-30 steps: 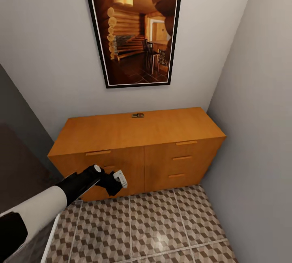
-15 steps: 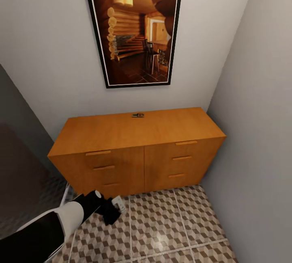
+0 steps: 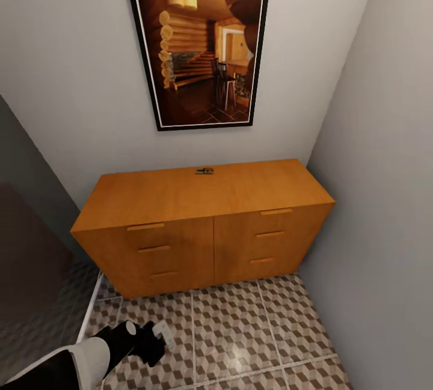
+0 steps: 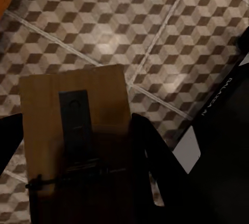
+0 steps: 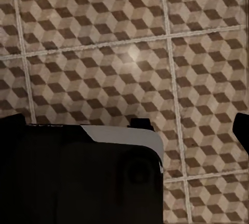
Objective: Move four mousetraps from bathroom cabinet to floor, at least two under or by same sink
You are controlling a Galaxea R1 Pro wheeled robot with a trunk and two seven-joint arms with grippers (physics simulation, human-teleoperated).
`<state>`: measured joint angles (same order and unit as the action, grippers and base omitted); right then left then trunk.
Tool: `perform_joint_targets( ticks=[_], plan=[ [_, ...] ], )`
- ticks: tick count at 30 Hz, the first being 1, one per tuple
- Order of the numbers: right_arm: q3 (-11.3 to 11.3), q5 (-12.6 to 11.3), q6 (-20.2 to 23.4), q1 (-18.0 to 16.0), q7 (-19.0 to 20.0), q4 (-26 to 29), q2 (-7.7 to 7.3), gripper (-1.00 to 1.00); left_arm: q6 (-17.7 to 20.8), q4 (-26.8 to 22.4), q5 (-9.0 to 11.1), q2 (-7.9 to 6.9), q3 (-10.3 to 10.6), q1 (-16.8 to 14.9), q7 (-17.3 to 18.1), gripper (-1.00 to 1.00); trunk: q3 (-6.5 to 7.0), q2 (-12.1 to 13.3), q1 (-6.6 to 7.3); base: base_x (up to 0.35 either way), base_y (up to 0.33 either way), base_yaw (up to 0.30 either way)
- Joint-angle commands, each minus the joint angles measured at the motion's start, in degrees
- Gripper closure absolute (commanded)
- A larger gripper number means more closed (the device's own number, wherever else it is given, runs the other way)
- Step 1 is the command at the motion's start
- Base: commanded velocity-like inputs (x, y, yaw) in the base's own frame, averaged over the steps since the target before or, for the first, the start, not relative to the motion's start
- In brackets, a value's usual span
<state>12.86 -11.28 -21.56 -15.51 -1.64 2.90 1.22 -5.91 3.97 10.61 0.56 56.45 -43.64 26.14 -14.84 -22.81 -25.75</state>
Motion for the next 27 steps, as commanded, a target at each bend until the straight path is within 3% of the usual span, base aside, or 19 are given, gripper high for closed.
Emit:
perform_joint_targets(
  ticks=[1, 5, 6, 16, 21, 24, 26, 27],
  plan=[
    [0.49, -0.45, -0.67, -0.05, -0.18, -0.01, -0.01, -1.0, -2.14, 0.26, 0.4, 0.05, 0.41, 0.44, -1.07, 1.0, -0.1, -0.11, -0.03, 0.0, 0.0, 0.0],
    [0.47, -0.42, -2.02, -0.05, -0.25, 1.23, -0.87, -1.0, -12.34, 0.32, 0.52, -0.13, 0.35, 3.78, -7.59, 1.0, -0.1, -0.11, -0.03, 0.0, 0.0, 0.0],
    [0.49, -0.36, -2.01, -0.05, -0.7, 3.97, -1.66, -1.0, -14.86, 0.34, 0.57, -0.61, 0.33, 6.09, -10.34, 1.0, -0.1, -0.11, -0.03, 0.0, 0.0, 0.0],
    [0.43, -0.31, -0.3, -0.05, -4.36, 9.57, -3.17, -1.0, -19.71, 0.34, 0.94, 0.03, 0.25, 13.36, -14.36, 1.0, -0.1, -0.11, -0.03, 0.0, 0.0, 0.0],
    [0.46, -0.2, 4.0, -0.05, -4.98, 13.96, -3.23, -1.0, -22.11, 0.34, 2.67, 1.21, 0.24, 17.17, -20.16, 1.0, -0.1, -0.11, -0.03, 0.0, 0.0, 0.0],
    [0.48, -0.04, 6.57, -0.05, -5.03, 16.33, -3.24, -1.0, -23.36, 0.34, 4.49, 1.56, 0.24, 18.64, -23.81, 1.0, -0.1, -0.11, -0.03, 0.0, 0.0, 0.0],
    [0.49, 0.03, 7.31, -0.05, -5.04, 17.43, -3.24, -1.0, -23.83, 0.34, 6.75, 1.64, 0.24, 19.07, -26.12, 1.0, -0.1, -0.11, -0.03, 0.0, 0.0, 0.0],
    [0.49, 0.07, 7.7, -0.05, -5.04, 18.22, -3.24, -1.0, -24.18, 0.34, 10.55, 1.77, 0.24, 19.31, -28.75, 1.0, -0.1, -0.11, -0.03, 0.0, 0.0, 0.0]
  ],
)
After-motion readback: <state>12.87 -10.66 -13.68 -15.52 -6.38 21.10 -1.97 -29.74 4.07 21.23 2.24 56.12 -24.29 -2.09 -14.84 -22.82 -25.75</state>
